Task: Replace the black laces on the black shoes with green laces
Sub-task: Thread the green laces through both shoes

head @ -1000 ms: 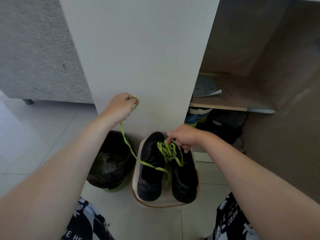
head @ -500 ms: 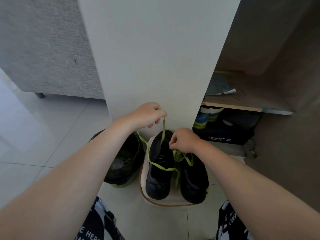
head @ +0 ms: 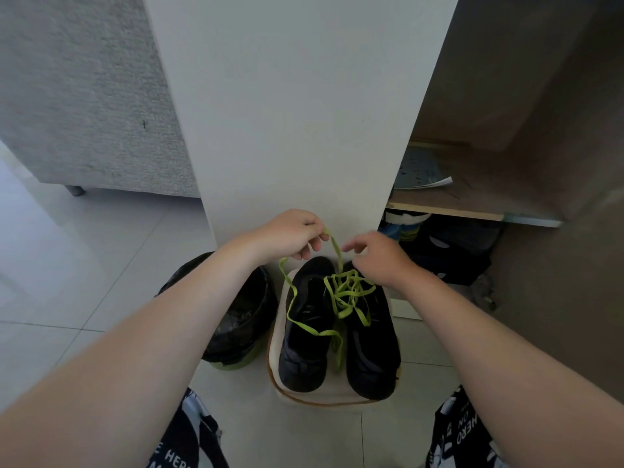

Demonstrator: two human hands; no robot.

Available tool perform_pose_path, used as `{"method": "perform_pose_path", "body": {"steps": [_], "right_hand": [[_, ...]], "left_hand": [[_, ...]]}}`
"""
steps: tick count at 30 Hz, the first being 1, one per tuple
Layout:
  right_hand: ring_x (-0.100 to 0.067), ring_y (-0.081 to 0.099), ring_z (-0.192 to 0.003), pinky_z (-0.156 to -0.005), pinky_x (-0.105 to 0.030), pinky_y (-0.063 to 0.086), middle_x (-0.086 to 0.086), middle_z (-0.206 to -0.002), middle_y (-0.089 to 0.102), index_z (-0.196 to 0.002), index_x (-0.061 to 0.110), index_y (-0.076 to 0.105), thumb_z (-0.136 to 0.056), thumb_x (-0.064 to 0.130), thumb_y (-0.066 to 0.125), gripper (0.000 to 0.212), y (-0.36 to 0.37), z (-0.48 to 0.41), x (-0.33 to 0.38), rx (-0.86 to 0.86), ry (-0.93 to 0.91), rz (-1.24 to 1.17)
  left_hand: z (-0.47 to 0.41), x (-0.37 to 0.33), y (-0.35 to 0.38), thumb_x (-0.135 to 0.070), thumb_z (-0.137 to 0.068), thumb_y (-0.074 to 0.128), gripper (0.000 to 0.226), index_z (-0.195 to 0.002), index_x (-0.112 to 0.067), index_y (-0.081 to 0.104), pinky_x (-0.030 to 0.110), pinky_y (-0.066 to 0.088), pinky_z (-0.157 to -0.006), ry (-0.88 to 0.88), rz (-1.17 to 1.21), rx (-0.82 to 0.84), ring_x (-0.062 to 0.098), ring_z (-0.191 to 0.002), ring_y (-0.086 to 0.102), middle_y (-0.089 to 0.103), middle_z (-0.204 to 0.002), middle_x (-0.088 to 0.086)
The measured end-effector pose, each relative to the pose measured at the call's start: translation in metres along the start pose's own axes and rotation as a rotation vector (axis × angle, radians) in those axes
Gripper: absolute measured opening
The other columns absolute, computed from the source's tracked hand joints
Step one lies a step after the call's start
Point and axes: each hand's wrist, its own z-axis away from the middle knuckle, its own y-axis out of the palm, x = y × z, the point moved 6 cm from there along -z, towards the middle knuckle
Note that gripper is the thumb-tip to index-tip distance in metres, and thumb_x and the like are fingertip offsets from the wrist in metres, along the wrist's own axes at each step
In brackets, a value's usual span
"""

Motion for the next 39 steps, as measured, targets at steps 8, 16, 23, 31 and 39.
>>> {"method": "perform_pose_path", "body": {"steps": [8,16,23,31,39], "right_hand": [[-0.011,0.061,-0.058,-0.064,-0.026,0.050,0.004,-0.072,0.072,-0.092,0.020,0.071,-0.091,0.008,0.059,0.017,0.051,-0.002,0.027,0.234,-0.003,-0.255],[-0.023,0.065,-0.093,-0.092,-0.043,0.054,0.001,-0.089,0.069,-0.075,0.025,0.066,-0.085,0.009,0.055,0.022,0.060,-0.017,0.006,0.223,0.038,0.105],[-0.023,0.062,-0.083,-0.067,-0.027,0.046,-0.010,-0.094,0.070,-0.079,0.013,0.068,-0.089,0.010,0.050,0.021,0.043,-0.026,-0.008,0.083,0.152,0.102],[-0.018,0.062,-0.059,-0.053,-0.026,0.048,-0.009,-0.079,0.069,-0.100,0.004,0.068,-0.103,0.025,0.053,0.026,0.055,-0.020,0.004,0.299,0.393,-0.850],[-0.022,0.041,-0.052,-0.053,-0.030,0.036,-0.010,-0.068,0.048,-0.078,0.012,0.043,-0.093,0.004,0.035,0.019,0.059,-0.021,0.001,0.175,0.447,-0.870]], "left_hand": [[0.001,0.017,0.006,-0.008,-0.100,0.042,0.022,-0.100,-0.012,0.063,0.022,0.044,-0.053,-0.026,-0.114,-0.022,0.021,-0.062,0.063,0.069,-0.076,-0.001],[-0.009,0.047,-0.007,-0.012,-0.100,0.041,0.023,-0.095,-0.018,0.063,0.024,0.045,-0.060,-0.089,-0.337,0.052,0.003,-0.047,0.060,0.073,-0.084,-0.002],[-0.014,0.041,-0.004,-0.012,-0.099,0.042,0.021,-0.097,-0.016,0.063,0.022,0.045,-0.055,-0.086,-0.276,0.037,0.013,-0.054,0.065,0.074,-0.083,-0.001],[-0.004,0.016,0.033,-0.011,-0.095,0.060,0.009,-0.096,-0.019,0.064,0.026,0.055,-0.062,-0.028,0.017,0.241,0.018,-0.069,0.073,0.077,-0.085,0.003],[-0.020,0.065,0.025,-0.004,-0.095,0.046,0.021,-0.096,-0.009,0.067,0.024,0.057,-0.064,-0.265,-0.172,0.071,0.019,-0.074,0.069,0.072,-0.092,0.009]]}}
